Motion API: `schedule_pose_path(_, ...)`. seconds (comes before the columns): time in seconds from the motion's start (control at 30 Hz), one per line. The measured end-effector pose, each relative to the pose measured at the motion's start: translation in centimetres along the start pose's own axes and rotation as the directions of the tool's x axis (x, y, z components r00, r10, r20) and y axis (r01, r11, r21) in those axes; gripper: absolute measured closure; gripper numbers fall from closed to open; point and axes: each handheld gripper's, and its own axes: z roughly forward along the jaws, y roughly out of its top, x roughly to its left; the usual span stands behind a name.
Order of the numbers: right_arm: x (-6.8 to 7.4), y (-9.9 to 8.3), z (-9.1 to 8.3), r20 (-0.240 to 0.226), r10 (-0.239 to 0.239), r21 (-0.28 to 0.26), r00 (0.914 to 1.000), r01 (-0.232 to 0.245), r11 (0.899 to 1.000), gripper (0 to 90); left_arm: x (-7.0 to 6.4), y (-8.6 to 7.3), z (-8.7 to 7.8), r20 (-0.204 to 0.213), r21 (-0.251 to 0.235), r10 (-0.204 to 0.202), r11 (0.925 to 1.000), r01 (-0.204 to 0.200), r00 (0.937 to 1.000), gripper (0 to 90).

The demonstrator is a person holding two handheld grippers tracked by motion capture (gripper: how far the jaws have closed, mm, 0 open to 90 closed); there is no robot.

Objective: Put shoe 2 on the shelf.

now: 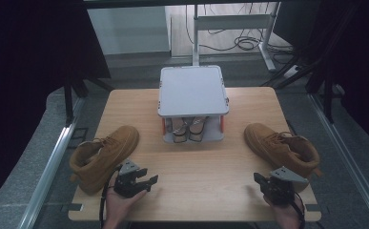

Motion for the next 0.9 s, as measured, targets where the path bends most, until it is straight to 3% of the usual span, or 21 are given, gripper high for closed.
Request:
schedule_pose_path(0.23, 0.4, 0.2, 1.0, -0.050, -0.010, 0.014, 0.9987, 0.011, 1.000, 88.1, -0.8, 0.4, -0.8, -0.014, 0.007, 0.027, 0.9996, -0.027, 0.9995, 43.7)
schedule_pose_path(0.47, 1.2, 0.4, 1.9, -0.094, -0.038, 0.028, 0.9948, 0.041, 0.999, 81.5, -0.8, 1.5, -4.3, -0.060, -0.021, 0.042, 0.9989, -0.043, 0.9974, 43.3)
schedule_pose_path(0.6, 1.7, 0.5, 2.3, -0.108, -0.043, 0.038, 0.9933, 0.047, 0.998, 76.8, -0.2, 2.5, -7.0, -0.092, -0.036, 0.050, 0.9979, -0.054, 0.9945, 42.9)
schedule_pose_path(0.73, 2.1, 0.5, 2.5, -0.112, -0.052, 0.046, 0.9924, 0.057, 0.997, 72.8, 1.0, 3.5, -9.4, -0.131, -0.072, 0.032, 0.9966, -0.041, 0.9909, 42.6)
schedule_pose_path(0.8, 2.3, 0.5, 2.6, -0.113, -0.064, 0.048, 0.9916, 0.070, 0.996, 71.3, 2.0, 4.0, -10.9, -0.186, -0.091, 0.014, 0.9954, -0.032, 0.9825, 42.2)
schedule_pose_path(0.9, 2.5, 0.6, 2.9, -0.116, -0.077, 0.057, 0.9902, 0.084, 0.995, 68.8, 3.5, 4.6, -12.3, -0.271, -0.091, 0.002, 0.9955, -0.027, 0.9625, 40.6)
